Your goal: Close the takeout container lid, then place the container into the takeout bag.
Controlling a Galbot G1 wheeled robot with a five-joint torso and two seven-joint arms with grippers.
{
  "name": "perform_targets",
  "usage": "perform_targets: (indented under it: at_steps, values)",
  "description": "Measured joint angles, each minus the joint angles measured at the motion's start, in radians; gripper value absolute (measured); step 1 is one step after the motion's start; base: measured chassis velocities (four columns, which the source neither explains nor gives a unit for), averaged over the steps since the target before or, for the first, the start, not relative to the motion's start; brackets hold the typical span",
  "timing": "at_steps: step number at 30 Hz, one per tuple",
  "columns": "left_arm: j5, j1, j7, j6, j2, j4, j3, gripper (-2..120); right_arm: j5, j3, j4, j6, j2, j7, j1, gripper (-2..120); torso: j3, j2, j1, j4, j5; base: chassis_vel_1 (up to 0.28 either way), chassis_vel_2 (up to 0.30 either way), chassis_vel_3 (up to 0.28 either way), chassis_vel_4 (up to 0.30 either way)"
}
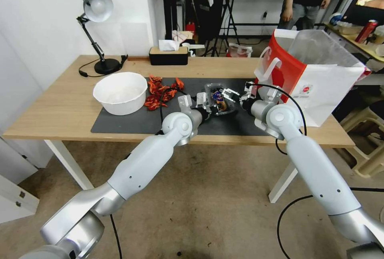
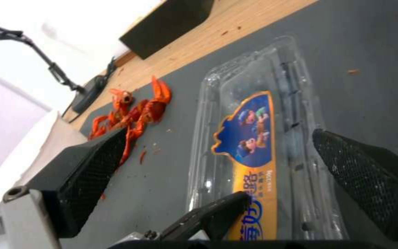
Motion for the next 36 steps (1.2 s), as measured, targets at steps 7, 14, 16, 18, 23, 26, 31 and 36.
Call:
perform_targets:
  at_steps: [7, 14, 16, 18, 23, 26, 31, 36]
  values:
    - [-0.001, -0.003, 0.001, -0.001, 0.003, 0.002, 0.0, 0, -0.04, -0.019, -0.054, 0.001, 0.001, -0.088, 0.02, 100, 0.0, 0.0, 0.0, 0.0001, 0.0, 0.0, 0.0, 0.0, 0.0]
    - [-0.003, -0.003, 0.001, -0.002, 0.005, 0.002, -0.002, 0, -0.052, -0.03, -0.073, 0.002, 0.006, -0.103, 0.028, 100, 0.0, 0.0, 0.0, 0.0001, -0.0001, 0.0, 0.0, 0.0, 0.0]
    - [-0.003, -0.003, 0.001, -0.002, 0.006, 0.002, -0.003, 0, -0.056, -0.033, -0.08, 0.002, 0.01, -0.105, 0.03, 100, 0.0, 0.0, 0.0, 0.0001, -0.0001, 0.0, 0.0, 0.0, 0.0]
    - [-0.003, -0.003, 0.0, -0.002, 0.007, 0.001, -0.003, 0, -0.057, -0.034, -0.083, 0.002, 0.01, -0.107, 0.031, 100, 0.0, 0.0, 0.0, 0.0001, -0.0002, 0.0, 0.0, 0.0, 0.0]
    - [-0.005, -0.003, 0.001, -0.003, 0.011, -0.001, -0.004, 0, -0.067, -0.039, -0.109, -0.008, 0.015, -0.119, 0.041, 100, 0.0, 0.0, 0.0, 0.0001, 0.0, 0.0, 0.0, 0.0, 0.0]
    - [-0.006, -0.003, 0.0, -0.004, 0.011, -0.002, -0.004, 0, -0.073, -0.039, -0.112, -0.008, 0.016, -0.119, 0.042, 100, 0.0, 0.0, 0.0, 0.0002, -0.0001, 0.0, 0.0, 0.0, 0.0]
    - [-0.006, -0.003, 0.0, -0.007, 0.011, -0.002, -0.004, 0, -0.097, -0.038, -0.12, -0.001, 0.017, -0.115, 0.044, 100, 0.0, 0.0, 0.0, 0.0001, 0.0, 0.0, 0.0, 0.0, 0.0]
    - [-0.007, -0.003, -0.003, -0.01, 0.01, -0.004, -0.004, 0, -0.113, -0.031, -0.115, 0.007, 0.009, -0.105, 0.045, 100, 0.0, 0.0, 0.0, 0.0001, -0.0001, 0.0, 0.0, 0.0, 0.0]
